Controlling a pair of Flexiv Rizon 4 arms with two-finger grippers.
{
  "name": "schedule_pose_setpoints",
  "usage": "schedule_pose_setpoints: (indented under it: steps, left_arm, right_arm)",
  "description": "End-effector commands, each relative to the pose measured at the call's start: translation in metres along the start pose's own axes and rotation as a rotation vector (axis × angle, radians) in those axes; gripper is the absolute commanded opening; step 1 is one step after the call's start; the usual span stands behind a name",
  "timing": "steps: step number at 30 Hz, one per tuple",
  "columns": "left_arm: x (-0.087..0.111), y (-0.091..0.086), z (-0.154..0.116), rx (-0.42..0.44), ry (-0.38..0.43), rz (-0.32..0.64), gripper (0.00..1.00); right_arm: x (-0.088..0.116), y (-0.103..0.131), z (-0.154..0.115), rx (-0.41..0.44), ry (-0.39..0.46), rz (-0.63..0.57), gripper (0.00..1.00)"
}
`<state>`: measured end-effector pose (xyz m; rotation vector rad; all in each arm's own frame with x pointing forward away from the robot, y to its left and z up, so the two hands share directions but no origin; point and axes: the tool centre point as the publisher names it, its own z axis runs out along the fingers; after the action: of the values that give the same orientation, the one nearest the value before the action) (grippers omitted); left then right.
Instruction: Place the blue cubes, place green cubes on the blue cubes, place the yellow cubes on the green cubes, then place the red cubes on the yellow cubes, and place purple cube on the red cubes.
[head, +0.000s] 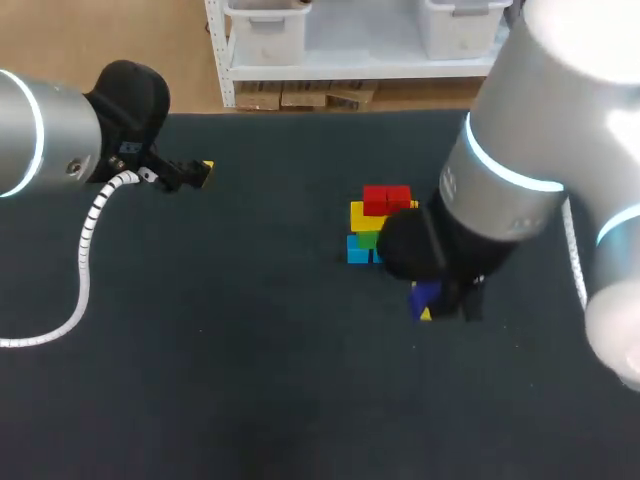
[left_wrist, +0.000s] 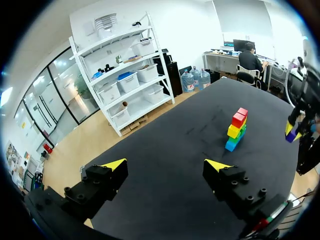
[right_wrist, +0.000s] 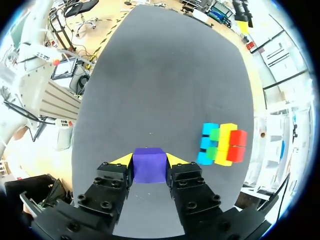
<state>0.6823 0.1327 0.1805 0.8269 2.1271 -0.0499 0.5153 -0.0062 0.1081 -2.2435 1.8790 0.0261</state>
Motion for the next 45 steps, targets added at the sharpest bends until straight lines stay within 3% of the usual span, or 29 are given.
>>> schedule_pose_setpoints:
  steps: [1, 12, 27, 38, 45]
  left_arm:
    - [0.000, 0.001, 0.000, 0.006, -0.001, 0.001, 1.00]
    - [0.000, 0.001, 0.000, 0.006, -0.001, 0.001, 1.00]
    - [0.000, 0.001, 0.000, 0.006, -0.001, 0.001, 1.00]
    - [0.000, 0.001, 0.000, 0.006, -0.001, 0.001, 1.00]
    - [0.000, 0.001, 0.000, 0.006, -0.001, 0.001, 1.00]
  right_arm:
    - [-0.008, -0.016, -0.014, -0.049, 0.006, 0.000, 0.00]
    - [-0.020, -0.067, -0.035, -0.023, 0.042, 0.000, 0.00]
    - [-0.026, -0.132, -0.026, -0.128, 0.076, 0.103, 0.00]
    - [-0.009, -0.170, -0.017, -0.172, 0.042, 0.193, 0.00]
    - [0.000, -0.177, -0.008, -0.190, 0.037, 0.211, 0.00]
